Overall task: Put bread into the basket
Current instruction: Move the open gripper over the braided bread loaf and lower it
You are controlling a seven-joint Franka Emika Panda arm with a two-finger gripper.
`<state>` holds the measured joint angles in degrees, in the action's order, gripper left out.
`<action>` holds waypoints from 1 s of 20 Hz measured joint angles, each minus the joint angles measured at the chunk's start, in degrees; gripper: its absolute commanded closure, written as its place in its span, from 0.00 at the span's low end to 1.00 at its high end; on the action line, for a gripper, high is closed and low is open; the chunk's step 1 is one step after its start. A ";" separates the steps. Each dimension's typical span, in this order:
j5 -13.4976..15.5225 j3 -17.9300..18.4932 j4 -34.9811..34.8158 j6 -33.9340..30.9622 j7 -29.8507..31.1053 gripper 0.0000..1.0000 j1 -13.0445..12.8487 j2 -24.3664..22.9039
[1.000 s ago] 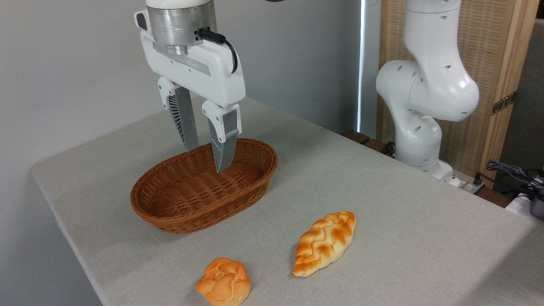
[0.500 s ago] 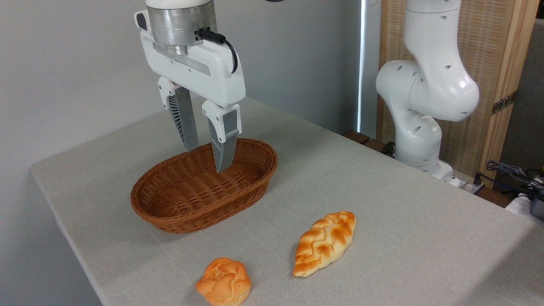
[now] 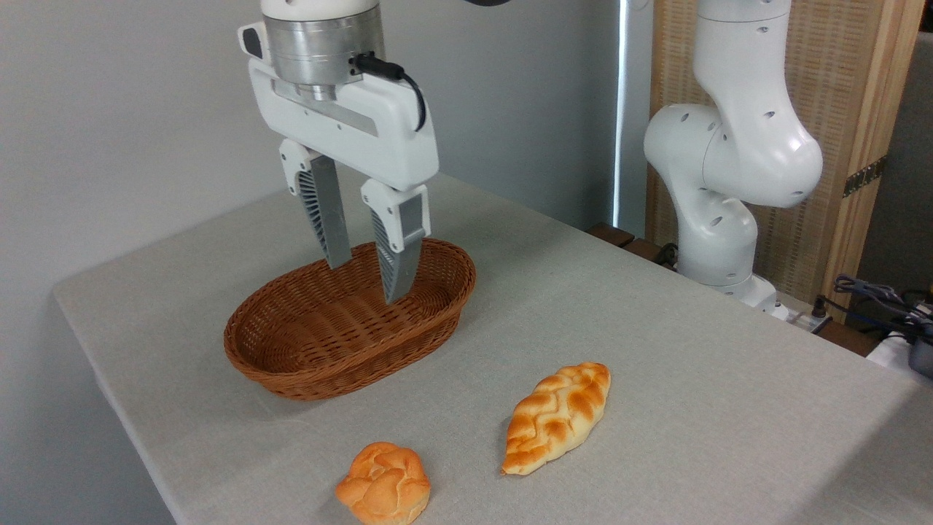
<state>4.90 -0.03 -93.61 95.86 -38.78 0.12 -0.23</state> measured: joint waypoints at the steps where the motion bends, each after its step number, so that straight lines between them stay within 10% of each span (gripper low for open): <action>1: 0.00 0.00 -1.03 0.00 -1.38 0.00 0.40 -0.86; 12: -0.05 0.36 -20.61 0.82 -13.04 0.00 8.89 -12.71; 20: -1.65 0.55 -35.46 13.83 -15.86 0.00 12.25 -14.95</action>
<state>3.25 0.52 -129.07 109.69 -54.65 12.37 -15.18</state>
